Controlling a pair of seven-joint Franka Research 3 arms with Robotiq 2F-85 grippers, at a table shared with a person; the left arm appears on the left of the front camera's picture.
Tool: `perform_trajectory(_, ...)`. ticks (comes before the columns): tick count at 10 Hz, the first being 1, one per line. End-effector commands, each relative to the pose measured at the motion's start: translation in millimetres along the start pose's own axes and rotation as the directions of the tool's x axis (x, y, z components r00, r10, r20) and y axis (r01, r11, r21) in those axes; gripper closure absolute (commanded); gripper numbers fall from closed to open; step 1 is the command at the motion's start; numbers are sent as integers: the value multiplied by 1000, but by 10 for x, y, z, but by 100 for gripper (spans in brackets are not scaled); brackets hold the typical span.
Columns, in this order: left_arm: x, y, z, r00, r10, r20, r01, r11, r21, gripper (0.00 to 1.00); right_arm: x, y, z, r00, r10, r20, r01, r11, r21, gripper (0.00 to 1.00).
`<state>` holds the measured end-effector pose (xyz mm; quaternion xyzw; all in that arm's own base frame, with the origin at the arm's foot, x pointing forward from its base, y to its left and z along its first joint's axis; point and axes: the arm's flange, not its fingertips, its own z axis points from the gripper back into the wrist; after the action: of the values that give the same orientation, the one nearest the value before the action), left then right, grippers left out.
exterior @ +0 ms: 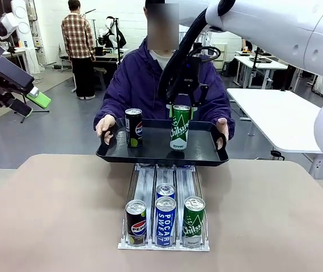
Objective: Retrieve and hand over the desired beverage to the person.
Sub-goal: Place the picked can on the Handle tray extended by the person.
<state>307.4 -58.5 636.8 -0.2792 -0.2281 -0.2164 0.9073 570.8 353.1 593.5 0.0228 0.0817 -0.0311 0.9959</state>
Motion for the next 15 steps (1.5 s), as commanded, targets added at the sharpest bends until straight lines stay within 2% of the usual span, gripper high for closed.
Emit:
perform_trajectory(1, -3, 3, 9, 1000, -3, -1, 3, 1000, -7, 0, 150, 83, 58, 1000, 21, 23, -20, 998, -58, 42)
perform_trajectory(4, -3, 3, 9, 1000, -3, -1, 3, 1000, -7, 0, 184, 111, -121, 999, 36, 22, -34, 995, -93, 42)
perform_trajectory(5, -3, 3, 9, 1000, -3, -1, 3, 1000, -7, 0, 175, 106, -118, 999, 49, 22, -46, 995, -94, 35)
perform_trajectory(6, -3, 3, 9, 1000, -3, -1, 3, 1000, -7, 0, 175, 114, -124, 998, 56, 23, -54, 994, -92, 22)
perform_trajectory(7, -3, 3, 9, 1000, -3, -1, 3, 1000, -7, 0, 177, 121, -126, 998, 58, 23, -56, 995, -87, 15)
perform_trajectory(8, -3, 3, 9, 1000, -3, -1, 3, 1000, -7, 0, 179, 125, -127, 998, 59, 22, -57, 995, -82, 2)
perform_trajectory(12, -3, 3, 9, 1000, -3, -1, 3, 1000, -7, 0, 146, 107, -79, 997, 71, 26, -69, 996, -61, 0)
perform_trajectory(13, -3, 3, 9, 1000, -3, -1, 3, 1000, -7, 0, -3, 49, 77, 996, 65, 62, -63, 997, -35, 0)
perform_trajectory(15, -3, 3, 9, 1000, -3, -1, 3, 1000, -7, 0, -665, -202, 562, 985, 102, 141, -107, 994, 32, 0)
